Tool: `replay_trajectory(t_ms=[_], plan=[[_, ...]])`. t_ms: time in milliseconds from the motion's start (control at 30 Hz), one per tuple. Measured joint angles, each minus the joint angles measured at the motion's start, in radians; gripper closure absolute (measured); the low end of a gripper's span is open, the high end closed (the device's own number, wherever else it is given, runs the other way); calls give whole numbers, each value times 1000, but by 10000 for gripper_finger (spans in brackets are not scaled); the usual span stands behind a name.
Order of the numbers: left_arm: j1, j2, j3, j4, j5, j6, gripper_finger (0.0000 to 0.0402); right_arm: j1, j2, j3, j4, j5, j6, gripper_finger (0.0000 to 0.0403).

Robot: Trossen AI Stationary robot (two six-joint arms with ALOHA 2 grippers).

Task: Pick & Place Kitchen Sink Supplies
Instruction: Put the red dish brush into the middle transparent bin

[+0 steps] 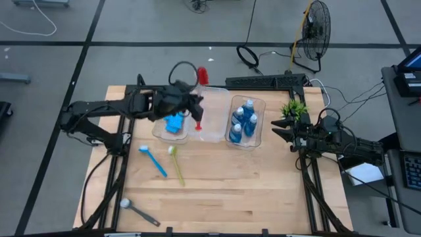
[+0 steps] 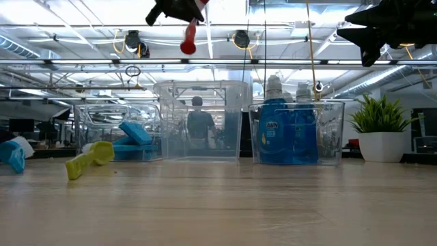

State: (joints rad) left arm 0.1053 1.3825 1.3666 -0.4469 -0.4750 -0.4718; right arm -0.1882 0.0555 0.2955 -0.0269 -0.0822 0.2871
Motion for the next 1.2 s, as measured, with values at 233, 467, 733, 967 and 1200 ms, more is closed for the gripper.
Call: replay_trajectory(t_ms=[233, 467, 733, 967, 1200], plan=[[128, 68, 0, 113, -8, 96, 358, 0, 0, 0, 0, 3, 0, 261], [162, 203, 0, 111, -36, 83, 358, 0, 0, 0, 0, 3, 0, 261], [144, 339, -1, 153, -66, 108, 358, 0, 0, 0, 0, 3, -3, 261], [132, 417, 0, 164, -71, 90, 358, 0, 0, 0, 0, 3, -3, 261], [136, 431, -4, 163, -71, 71, 358, 0, 0, 0, 0, 3, -3, 261]])
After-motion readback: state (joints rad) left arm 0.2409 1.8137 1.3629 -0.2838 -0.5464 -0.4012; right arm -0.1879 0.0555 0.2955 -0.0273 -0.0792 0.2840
